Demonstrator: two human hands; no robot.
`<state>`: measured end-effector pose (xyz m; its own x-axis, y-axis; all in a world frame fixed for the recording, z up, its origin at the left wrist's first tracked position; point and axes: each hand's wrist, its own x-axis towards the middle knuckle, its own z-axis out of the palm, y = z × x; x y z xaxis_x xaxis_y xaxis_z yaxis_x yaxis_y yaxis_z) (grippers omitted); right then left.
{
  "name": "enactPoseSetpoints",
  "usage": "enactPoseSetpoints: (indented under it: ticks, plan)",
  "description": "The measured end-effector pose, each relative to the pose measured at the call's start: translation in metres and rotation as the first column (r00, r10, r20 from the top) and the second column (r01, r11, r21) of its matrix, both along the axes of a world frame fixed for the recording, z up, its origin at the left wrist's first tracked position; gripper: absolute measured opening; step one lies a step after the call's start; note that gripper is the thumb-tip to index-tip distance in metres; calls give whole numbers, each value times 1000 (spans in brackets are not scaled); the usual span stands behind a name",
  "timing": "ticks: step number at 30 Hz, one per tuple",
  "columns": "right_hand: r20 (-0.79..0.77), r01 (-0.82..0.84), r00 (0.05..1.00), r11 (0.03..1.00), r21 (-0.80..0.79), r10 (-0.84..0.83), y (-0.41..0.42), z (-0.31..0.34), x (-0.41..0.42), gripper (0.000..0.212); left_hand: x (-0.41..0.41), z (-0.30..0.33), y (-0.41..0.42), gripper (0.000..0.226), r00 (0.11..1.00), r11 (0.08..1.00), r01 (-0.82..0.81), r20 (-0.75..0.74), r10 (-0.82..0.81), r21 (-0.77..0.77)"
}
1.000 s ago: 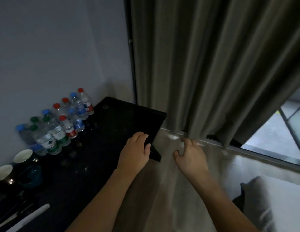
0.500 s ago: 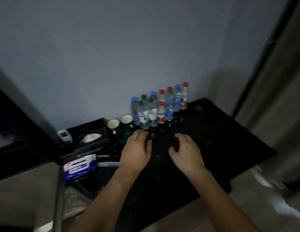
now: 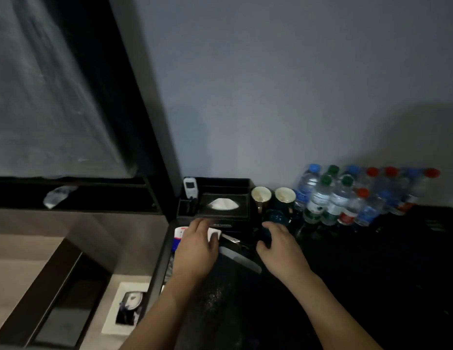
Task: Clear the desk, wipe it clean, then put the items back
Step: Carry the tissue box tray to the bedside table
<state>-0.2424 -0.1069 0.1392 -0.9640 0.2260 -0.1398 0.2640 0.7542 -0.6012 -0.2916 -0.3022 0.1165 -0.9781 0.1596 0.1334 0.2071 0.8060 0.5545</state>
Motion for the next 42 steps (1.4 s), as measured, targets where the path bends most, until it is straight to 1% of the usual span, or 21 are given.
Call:
enactPoseSetpoints:
  ticks: [4,7,9,11,13,14,16,18,21,23,25,26,28,30,32,37,42]
  plan:
    - [75,28,997,977,-210,-12,3,-17,-53,49,-28,-7,-26,27,981,984,-179,72,178,8]
    - [137,138,986,927,-347,-96,1,-33,-102,48,-65,-15,-41,22,957,964,-266,125,261,28]
    - [187,200,974,886,-418,-131,-2,-43,-129,50,-92,-21,-49,26,934,945,-322,181,309,46]
    - [226,243,962,866,-438,-155,-5,-54,-155,52,-120,-31,-56,32,921,936,-346,216,325,66]
    - [212,226,965,893,-389,-152,-7,-66,-177,47,-150,-47,-63,35,930,950,-307,226,288,52]
    - [197,199,970,924,-326,-140,-8,-73,-187,45,-164,-56,-65,35,936,958,-283,228,268,36]
    - [170,115,981,982,-149,-90,-8,-88,-207,50,-188,-74,-70,35,950,974,-227,216,224,-15]
    - [146,-2,989,1000,27,-2,-6,-106,-226,54,-209,-93,-71,35,977,989,-112,170,128,-99]
    - [133,-138,985,965,222,110,-5,-126,-254,52,-230,-113,-69,40,986,962,120,140,-87,-246]
    - [109,-182,982,923,338,153,-4,-134,-270,49,-239,-121,-69,48,968,911,246,135,-212,-331]
    - [72,-216,976,852,476,207,-4,-142,-282,45,-246,-123,-72,53,945,852,328,133,-300,-409]
    - [51,-222,972,825,519,229,-3,-147,-286,42,-248,-124,-73,56,930,815,363,131,-342,-452]
    - [19,-239,962,801,548,274,0,-157,-293,37,-252,-129,-78,63,909,757,392,91,-407,-523]
    - [10,-261,954,812,522,300,-1,-162,-298,34,-253,-136,-80,66,893,730,404,66,-445,-552]
    - [-41,-250,948,819,516,315,-2,-165,-301,34,-253,-143,-82,68,883,733,417,51,-466,-538]
    - [-116,-237,936,840,488,332,-4,-170,-302,36,-254,-145,-83,63,875,745,411,-3,-485,-526]
    - [-113,-252,934,848,467,340,-2,-168,-304,37,-257,-136,-81,67,854,693,431,12,-521,-578]
